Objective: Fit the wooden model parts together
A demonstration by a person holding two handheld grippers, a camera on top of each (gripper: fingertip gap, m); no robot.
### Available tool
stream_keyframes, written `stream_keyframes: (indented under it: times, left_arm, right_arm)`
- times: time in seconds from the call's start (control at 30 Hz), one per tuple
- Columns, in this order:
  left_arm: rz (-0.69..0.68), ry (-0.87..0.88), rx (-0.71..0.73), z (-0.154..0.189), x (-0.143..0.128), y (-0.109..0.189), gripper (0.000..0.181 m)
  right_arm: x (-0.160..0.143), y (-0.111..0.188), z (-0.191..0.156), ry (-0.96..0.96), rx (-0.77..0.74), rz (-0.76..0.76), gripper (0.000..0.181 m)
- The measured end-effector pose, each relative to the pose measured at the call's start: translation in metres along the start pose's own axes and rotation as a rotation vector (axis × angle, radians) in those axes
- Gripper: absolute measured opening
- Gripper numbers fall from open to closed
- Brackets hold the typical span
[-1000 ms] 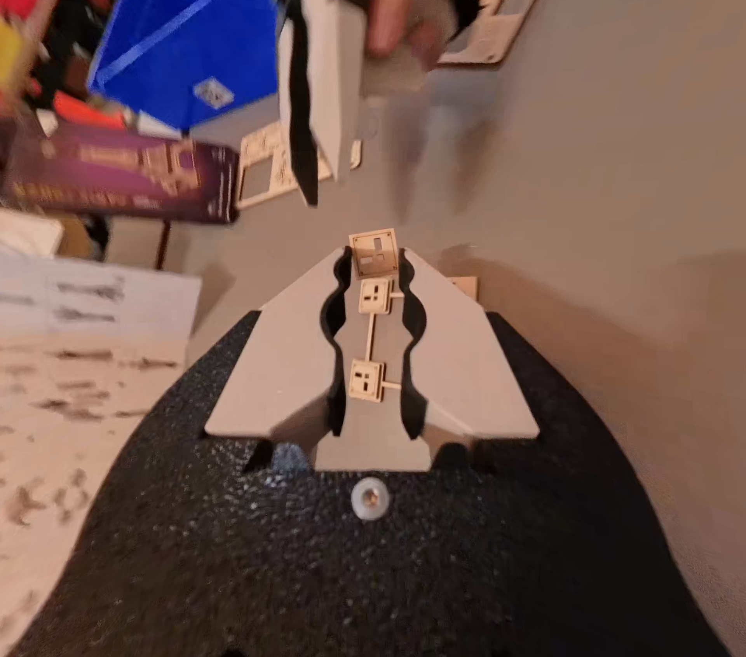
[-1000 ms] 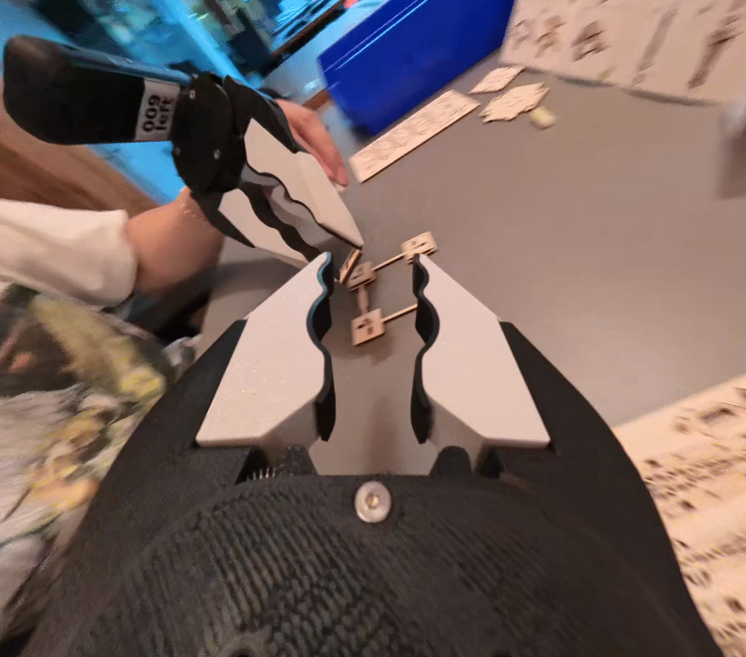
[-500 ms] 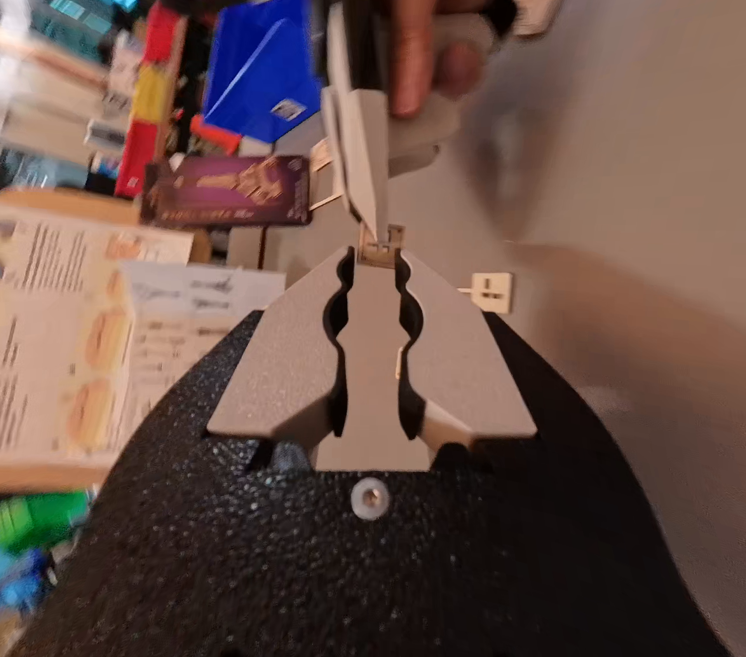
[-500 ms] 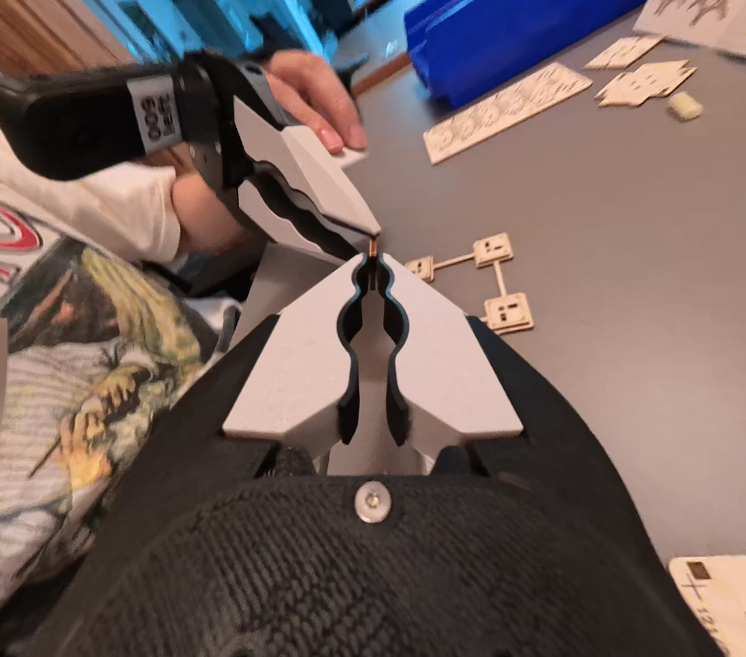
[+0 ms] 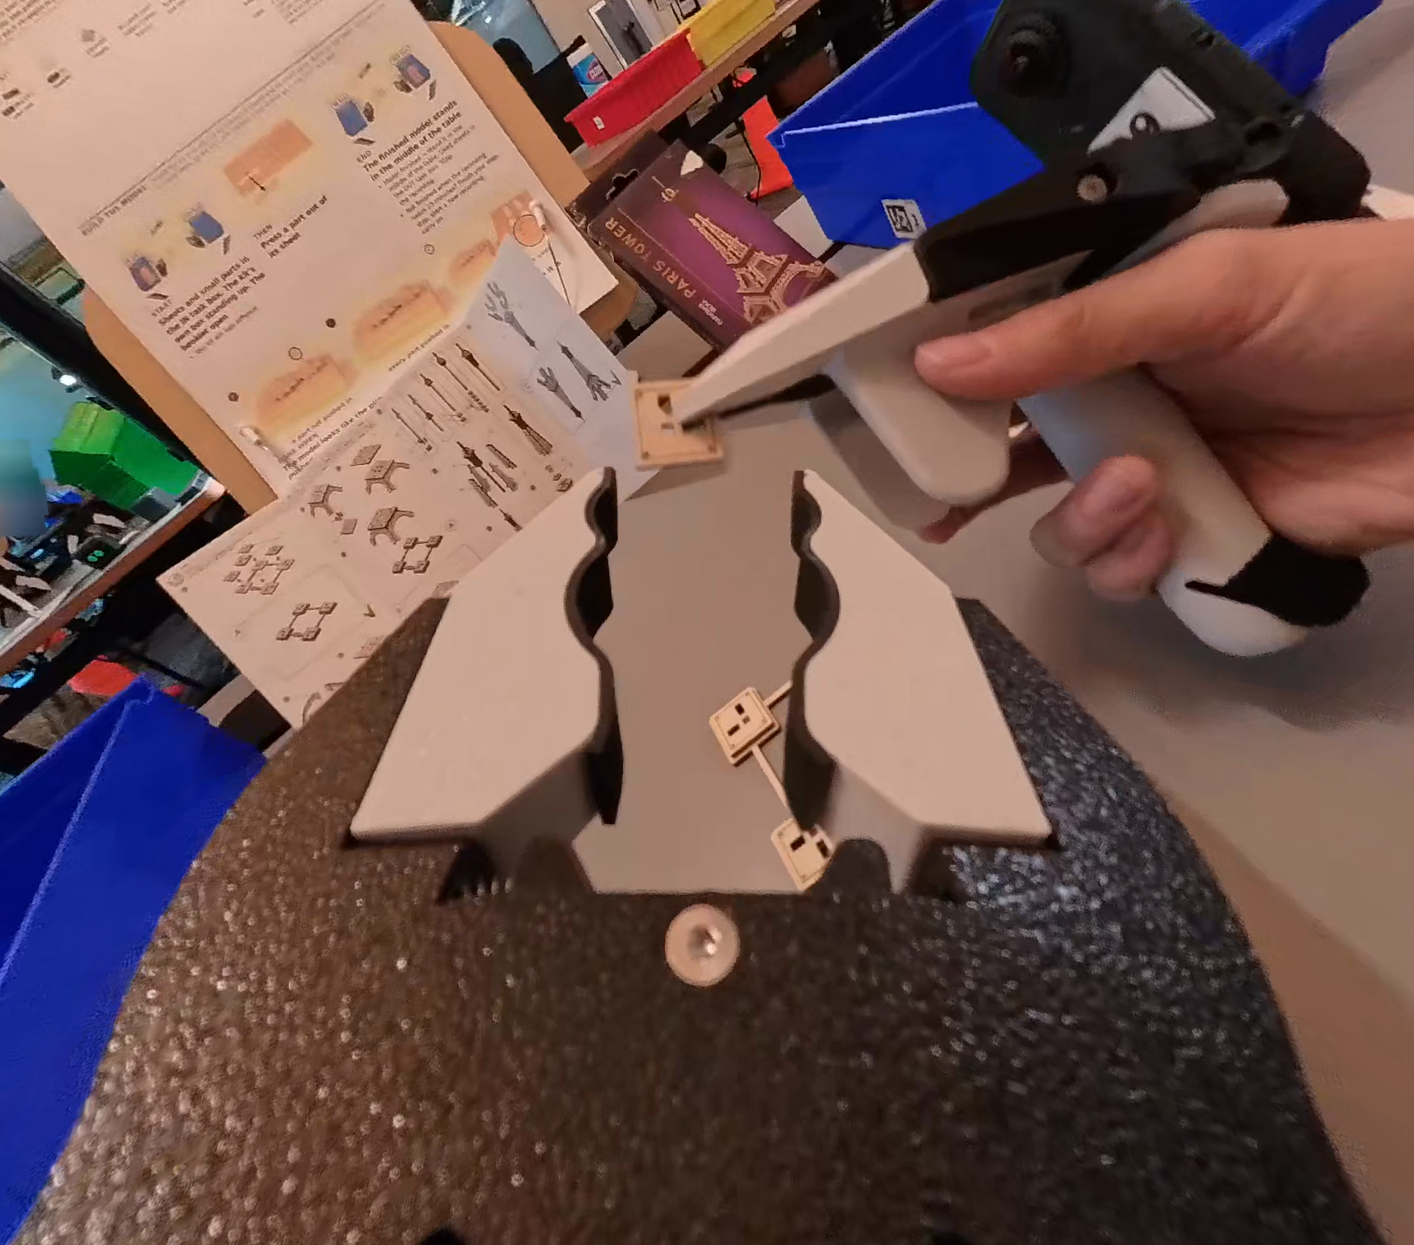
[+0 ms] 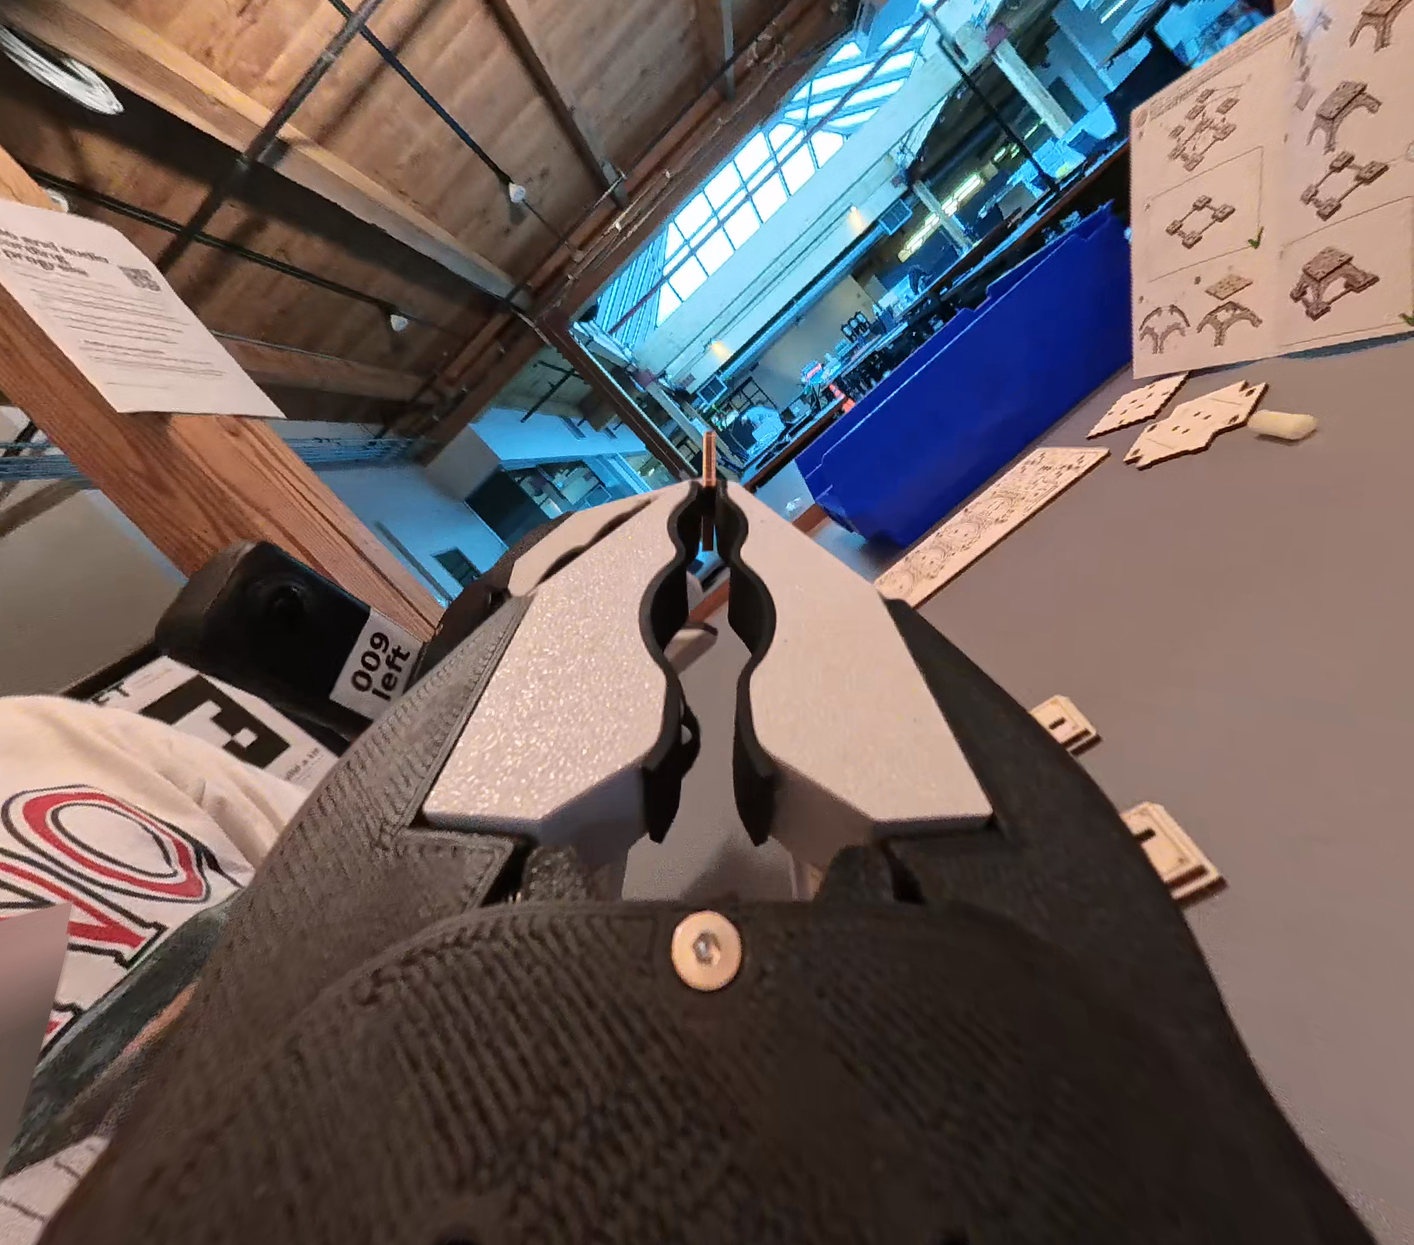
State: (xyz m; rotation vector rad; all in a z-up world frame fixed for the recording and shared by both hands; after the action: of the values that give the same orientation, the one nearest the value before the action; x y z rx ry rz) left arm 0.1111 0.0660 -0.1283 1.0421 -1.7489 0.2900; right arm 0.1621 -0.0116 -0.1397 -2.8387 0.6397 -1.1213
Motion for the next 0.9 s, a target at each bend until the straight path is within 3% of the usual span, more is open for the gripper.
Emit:
stream_keyframes:
  times: [0.07, 0.2, 0.43, 0.57, 0.67, 0.77, 0.9]
  left_arm:
    - [0.029, 0.017, 0.013, -0.002, 0.003, 0.002, 0.041]
    - [-0.012, -0.012, 0.022, -0.006, 0.003, 0.002, 0.022]
    - [-0.056, -0.092, -0.046, -0.010, 0.002, 0.004, 0.021]
    - [-0.043, -0.167, -0.186, -0.007, 0.004, 0.004, 0.021]
    - [-0.040, -0.282, -0.298, -0.005, 0.003, 0.003, 0.020]
    - [-0.083, -0.363, -0.391, -0.004, -0.004, 0.003, 0.021]
    - [-0.127, -0.407, -0.436, -0.002, -0.008, 0.004, 0.020]
  right_arm:
    - [-0.006, -0.003, -0.002, 0.033, 0.000, -0.032, 0.001]
    - [-0.011, -0.005, -0.004, 0.028, 0.012, -0.038, 0.001]
    - [-0.012, -0.005, -0.004, 0.063, 0.006, -0.063, 0.001]
    - [-0.002, 0.003, -0.001, 0.086, 0.006, -0.089, 0.015]
    - [-0.009, 0.008, -0.002, 0.187, 0.005, -0.236, 0.019]
    - [-0.010, 0.010, -0.003, 0.250, -0.002, -0.264, 0.004]
    - [-0.013, 0.010, -0.001, 0.260, -0.017, -0.310, 0.001]
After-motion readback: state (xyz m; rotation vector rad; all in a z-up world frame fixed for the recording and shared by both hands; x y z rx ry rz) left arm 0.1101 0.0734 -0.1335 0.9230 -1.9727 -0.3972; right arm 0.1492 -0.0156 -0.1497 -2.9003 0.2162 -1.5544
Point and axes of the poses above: each gripper's, where its closed fingertips meet, y back along the fingers, x out of its top, z = x × y across the jaws, the point moved 6 cm from there along y, back along the fingers, and after that the axes turned 15 degrees about -x, right-handed, at the moved point
